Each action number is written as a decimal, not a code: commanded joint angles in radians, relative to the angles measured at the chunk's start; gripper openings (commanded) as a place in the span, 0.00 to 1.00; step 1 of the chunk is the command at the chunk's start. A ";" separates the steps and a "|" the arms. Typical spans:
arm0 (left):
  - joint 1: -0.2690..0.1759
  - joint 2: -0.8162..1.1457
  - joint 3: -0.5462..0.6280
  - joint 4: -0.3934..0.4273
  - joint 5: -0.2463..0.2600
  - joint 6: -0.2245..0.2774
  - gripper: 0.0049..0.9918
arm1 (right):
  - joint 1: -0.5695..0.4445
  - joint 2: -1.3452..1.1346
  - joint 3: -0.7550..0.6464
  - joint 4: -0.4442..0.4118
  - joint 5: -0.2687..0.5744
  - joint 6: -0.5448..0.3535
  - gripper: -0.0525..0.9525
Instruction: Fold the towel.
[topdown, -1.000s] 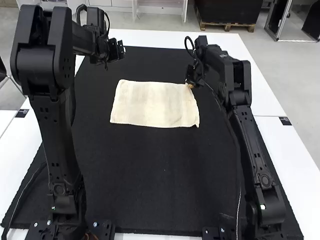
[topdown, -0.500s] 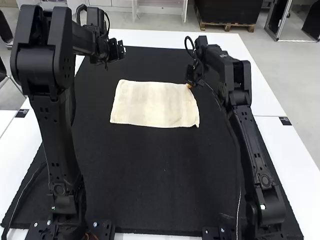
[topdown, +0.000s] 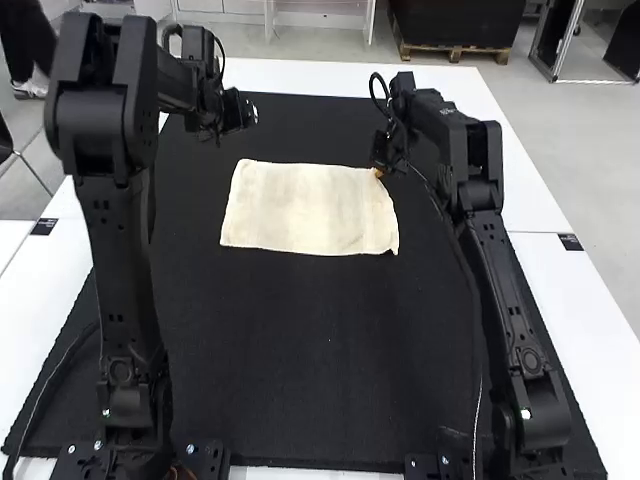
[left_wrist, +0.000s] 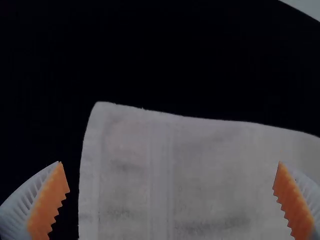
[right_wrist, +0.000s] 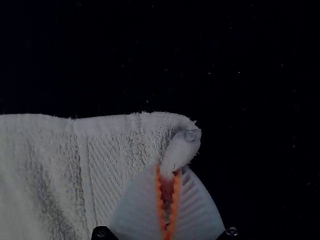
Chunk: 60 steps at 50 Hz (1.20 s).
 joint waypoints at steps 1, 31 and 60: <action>0.003 0.051 0.112 -0.038 0.095 -0.022 0.98 | 0.000 -0.057 -0.005 -0.016 -0.043 0.013 0.03; 0.066 0.329 0.410 -0.250 0.193 -0.024 0.98 | 0.000 -0.099 -0.006 -0.017 -0.056 0.016 0.03; 0.084 0.519 0.635 -0.305 0.193 -0.020 0.98 | 0.002 -0.113 -0.005 -0.016 -0.064 0.016 0.03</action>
